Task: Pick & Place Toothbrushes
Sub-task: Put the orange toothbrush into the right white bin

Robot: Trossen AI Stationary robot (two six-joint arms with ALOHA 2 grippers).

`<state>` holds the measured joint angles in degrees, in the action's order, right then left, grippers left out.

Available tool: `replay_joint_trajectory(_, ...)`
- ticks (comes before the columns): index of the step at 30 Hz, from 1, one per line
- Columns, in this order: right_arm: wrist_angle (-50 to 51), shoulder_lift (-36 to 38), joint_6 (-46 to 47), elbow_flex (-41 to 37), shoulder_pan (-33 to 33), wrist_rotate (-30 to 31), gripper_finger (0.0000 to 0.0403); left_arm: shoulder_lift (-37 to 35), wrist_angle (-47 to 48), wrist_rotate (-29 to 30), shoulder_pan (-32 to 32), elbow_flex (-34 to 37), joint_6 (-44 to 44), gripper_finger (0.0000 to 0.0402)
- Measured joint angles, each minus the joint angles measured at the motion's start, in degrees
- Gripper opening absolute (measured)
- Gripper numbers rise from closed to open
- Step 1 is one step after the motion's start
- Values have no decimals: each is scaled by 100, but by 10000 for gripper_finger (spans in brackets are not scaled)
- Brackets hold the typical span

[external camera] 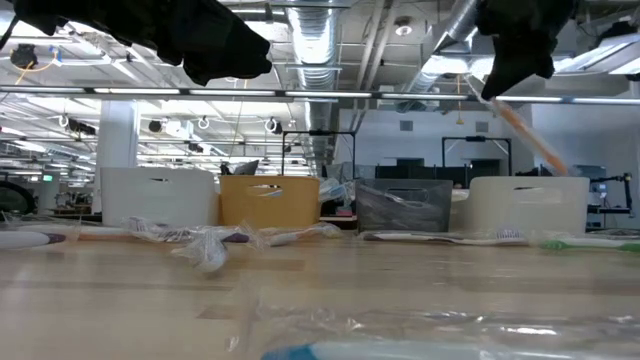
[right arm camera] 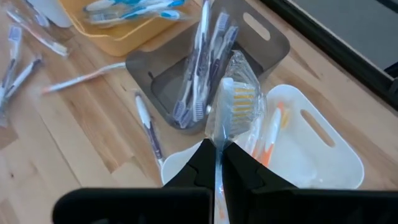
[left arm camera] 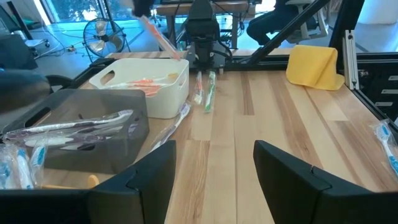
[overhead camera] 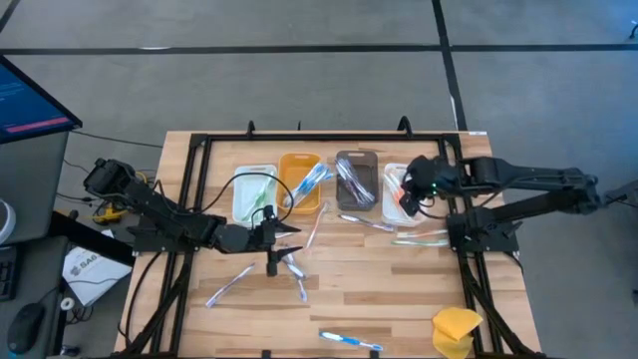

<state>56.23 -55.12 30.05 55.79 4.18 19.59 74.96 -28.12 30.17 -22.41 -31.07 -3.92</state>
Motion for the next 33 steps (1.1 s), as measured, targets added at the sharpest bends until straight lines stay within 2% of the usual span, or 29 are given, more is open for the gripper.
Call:
replay_joint_trajectory(5, -17, -148, -26, -81, 239, -53, 1, 0, 0, -2, 0, 0, 0, 209)
replay_joint_trajectory(9, -194, -236, -164, -204, 409, -362, 1, 0, 2, -1, 0, 0, 0, 209)
replay_joint_trajectory(29, -946, -231, -369, -1022, 1317, -1223, 1, 0, 13, 0, 0, -2, 0, 209)
replay_joint_trajectory(33, -975, -229, -366, -1157, 1454, -1234, 1, 0, 13, 0, 0, -2, -3, 209)
